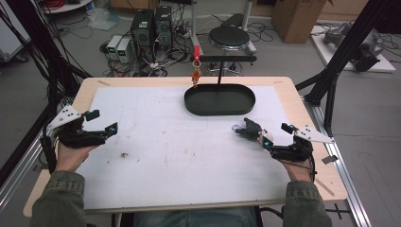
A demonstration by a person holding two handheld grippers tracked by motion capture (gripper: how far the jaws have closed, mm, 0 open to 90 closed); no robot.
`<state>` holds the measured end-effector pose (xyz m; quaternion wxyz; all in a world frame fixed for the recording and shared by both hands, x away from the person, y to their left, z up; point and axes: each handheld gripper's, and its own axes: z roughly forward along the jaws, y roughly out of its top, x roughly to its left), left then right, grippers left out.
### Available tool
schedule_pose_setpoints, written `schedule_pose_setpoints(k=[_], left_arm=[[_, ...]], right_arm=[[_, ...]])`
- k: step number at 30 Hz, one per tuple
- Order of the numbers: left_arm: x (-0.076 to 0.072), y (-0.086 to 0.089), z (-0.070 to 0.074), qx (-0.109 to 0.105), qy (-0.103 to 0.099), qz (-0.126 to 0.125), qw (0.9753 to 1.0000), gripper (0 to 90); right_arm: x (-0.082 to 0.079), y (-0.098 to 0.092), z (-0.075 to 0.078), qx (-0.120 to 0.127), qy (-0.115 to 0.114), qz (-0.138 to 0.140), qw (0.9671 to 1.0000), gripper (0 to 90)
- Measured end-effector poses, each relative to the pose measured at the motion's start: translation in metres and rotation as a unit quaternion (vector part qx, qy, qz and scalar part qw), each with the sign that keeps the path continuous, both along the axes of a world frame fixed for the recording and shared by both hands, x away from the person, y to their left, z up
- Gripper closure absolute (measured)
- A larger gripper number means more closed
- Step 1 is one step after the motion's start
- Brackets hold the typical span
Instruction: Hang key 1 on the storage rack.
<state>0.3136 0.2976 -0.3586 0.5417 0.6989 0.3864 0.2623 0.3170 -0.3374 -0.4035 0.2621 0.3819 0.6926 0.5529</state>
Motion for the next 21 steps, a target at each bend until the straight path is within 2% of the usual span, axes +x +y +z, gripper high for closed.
schedule_pose_setpoints(k=[11, 21], left_arm=[[-0.023, 0.011, -0.019, -0.017, 0.004, 0.018, 0.9997, 10.0], [-0.035, 0.015, -0.024, -0.022, -0.001, 0.029, 0.9993, 10.0]], right_arm=[[0.000, 0.000, 0.000, 0.000, 0.002, -0.001, 1.0000, 0.4], [0.003, 0.003, 0.000, -0.001, 0.003, 0.003, 1.0000, 0.4]])
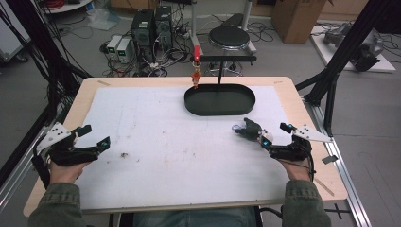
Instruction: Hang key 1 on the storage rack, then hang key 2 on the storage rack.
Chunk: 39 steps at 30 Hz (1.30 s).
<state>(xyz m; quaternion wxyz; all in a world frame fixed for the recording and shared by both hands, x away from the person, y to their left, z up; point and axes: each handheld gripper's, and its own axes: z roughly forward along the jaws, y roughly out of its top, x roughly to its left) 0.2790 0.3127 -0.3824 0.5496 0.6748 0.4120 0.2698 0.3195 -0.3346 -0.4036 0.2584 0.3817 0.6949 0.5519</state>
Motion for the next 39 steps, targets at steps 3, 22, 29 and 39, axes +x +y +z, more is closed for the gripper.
schedule_pose_setpoints(k=[3, 22, 29, 39], left_arm=[[0.000, 0.000, -0.001, -0.003, -0.001, 0.000, 1.0000, 9.8], [-0.005, 0.000, -0.009, 0.003, 0.001, 0.006, 1.0000, 9.3], [-0.008, 0.000, -0.013, 0.006, 0.006, 0.006, 0.9999, 9.3], [-0.012, -0.002, -0.017, 0.012, 0.009, 0.001, 0.9999, 9.0]], right_arm=[[0.000, 0.000, 0.000, -0.002, 0.000, 0.000, 1.0000, 0.5], [0.003, -0.001, -0.002, -0.010, 0.020, 0.004, 0.9997, 0.4], [0.016, 0.007, -0.003, -0.030, 0.042, 0.014, 0.9986, 0.5], [0.042, 0.017, -0.004, -0.082, 0.099, 0.030, 0.9913, 0.4]])
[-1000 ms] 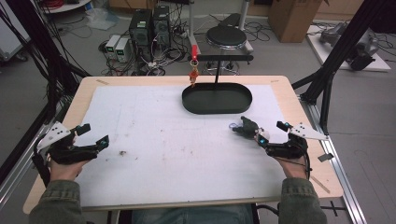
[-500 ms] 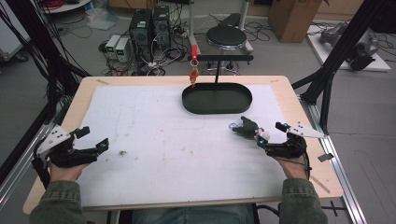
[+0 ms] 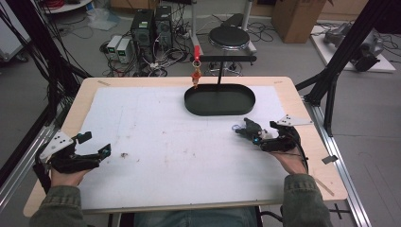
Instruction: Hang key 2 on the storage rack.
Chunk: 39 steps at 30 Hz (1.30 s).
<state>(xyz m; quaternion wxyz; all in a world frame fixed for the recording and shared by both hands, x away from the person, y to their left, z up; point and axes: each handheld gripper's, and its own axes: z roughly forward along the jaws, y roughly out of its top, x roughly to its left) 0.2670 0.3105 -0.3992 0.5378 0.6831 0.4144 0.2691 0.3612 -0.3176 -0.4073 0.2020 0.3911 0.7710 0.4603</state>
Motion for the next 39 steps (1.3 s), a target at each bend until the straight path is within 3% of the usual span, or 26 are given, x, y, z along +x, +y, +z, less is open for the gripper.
schedule_pose_setpoints(k=[12, 26, 30, 34, 39], left_arm=[[0.001, -0.005, -0.007, 0.005, 0.010, -0.013, 0.9998, 9.0], [0.000, -0.003, -0.014, 0.010, 0.020, -0.018, 0.9996, 9.0], [0.000, -0.002, -0.015, 0.011, 0.023, -0.018, 0.9995, 9.0], [-0.001, -0.002, -0.016, 0.011, 0.024, -0.018, 0.9995, 9.0], [-0.002, 0.000, -0.016, 0.011, 0.025, -0.016, 0.9995, 9.0]], right_arm=[[0.016, -0.003, -0.003, -0.019, 0.034, 0.012, 0.9992, 0.5], [0.040, 0.012, 0.000, -0.071, 0.074, 0.043, 0.9938, 0.5], [0.047, 0.018, -0.001, -0.086, 0.089, 0.050, 0.9910, 0.5], [0.054, 0.026, -0.001, -0.129, 0.107, 0.059, 0.9841, 0.4], [0.063, 0.030, -0.001, -0.158, 0.128, 0.065, 0.9770, 0.4]])
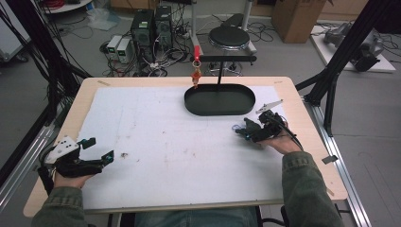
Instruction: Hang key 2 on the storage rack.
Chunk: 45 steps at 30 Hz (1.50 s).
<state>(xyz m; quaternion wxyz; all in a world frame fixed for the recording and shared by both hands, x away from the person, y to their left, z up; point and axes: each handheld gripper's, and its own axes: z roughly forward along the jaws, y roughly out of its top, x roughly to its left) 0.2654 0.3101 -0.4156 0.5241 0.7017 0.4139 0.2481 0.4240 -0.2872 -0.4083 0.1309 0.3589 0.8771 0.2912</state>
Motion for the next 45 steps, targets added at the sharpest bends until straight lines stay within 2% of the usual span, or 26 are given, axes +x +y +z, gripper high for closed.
schedule_pose_setpoints(k=[5, 10, 13, 16, 17, 18, 19, 20, 21, 24, 28, 34, 39, 45], left_arm=[[0.000, 0.000, 0.000, 0.000, 0.001, -0.002, 1.0000, 9.0], [0.000, 0.000, 0.000, 0.000, 0.002, -0.003, 1.0000, 9.0], [0.000, 0.000, 0.000, 0.000, 0.001, -0.002, 1.0000, 9.0], [0.000, -0.001, 0.000, 0.000, 0.001, -0.002, 1.0000, 9.0], [0.000, -0.001, 0.000, -0.001, 0.001, -0.002, 1.0000, 9.0], [0.000, -0.001, 0.000, -0.001, 0.001, -0.003, 1.0000, 9.0], [0.000, -0.001, 0.000, 0.000, 0.001, -0.003, 1.0000, 9.0], [0.000, -0.001, 0.000, 0.000, 0.001, -0.003, 1.0000, 9.0], [0.000, -0.001, 0.000, -0.001, 0.001, -0.003, 1.0000, 9.0], [0.000, -0.001, 0.000, -0.001, 0.000, -0.003, 1.0000, 9.0], [0.000, -0.002, 0.000, 0.001, 0.001, -0.005, 1.0000, 9.0], [0.000, -0.003, 0.000, -0.001, 0.001, -0.006, 1.0000, 9.0], [0.001, -0.004, 0.000, 0.002, 0.001, -0.008, 1.0000, 9.0], [0.000, -0.005, 0.000, 0.003, 0.002, -0.009, 1.0000, 9.0]], right_arm=[[0.007, 0.003, -0.004, -0.042, 0.025, 0.004, 0.9988, 0.5], [0.012, 0.010, -0.009, -0.084, 0.056, 0.018, 0.9947, 0.5], [0.014, 0.013, -0.010, -0.093, 0.066, 0.023, 0.9932, 0.6], [0.015, 0.013, -0.013, -0.108, 0.079, 0.027, 0.9906, 5.0], [0.015, 0.013, -0.015, -0.119, 0.079, 0.026, 0.9894, 9.2], [0.016, 0.012, -0.015, -0.128, 0.081, 0.027, 0.9880, 17.5], [0.016, 0.011, -0.013, -0.111, 0.094, 0.031, 0.9888, 25.5], [0.016, 0.010, -0.011, -0.106, 0.093, 0.036, 0.9894, 31.1], [0.016, 0.010, -0.009, -0.111, 0.085, 0.038, 0.9895, 34.1], [0.016, 0.008, -0.008, -0.105, 0.091, 0.030, 0.9899, 38.8], [0.014, 0.008, -0.005, -0.103, 0.082, 0.027, 0.9910, 40.2], [0.014, 0.005, 0.005, -0.071, 0.067, 0.016, 0.9950, 40.6], [0.015, 0.003, 0.014, -0.053, 0.062, 0.002, 0.9967, 40.6], [0.018, 0.007, 0.025, -0.047, 0.056, -0.008, 0.9973, 40.6]])
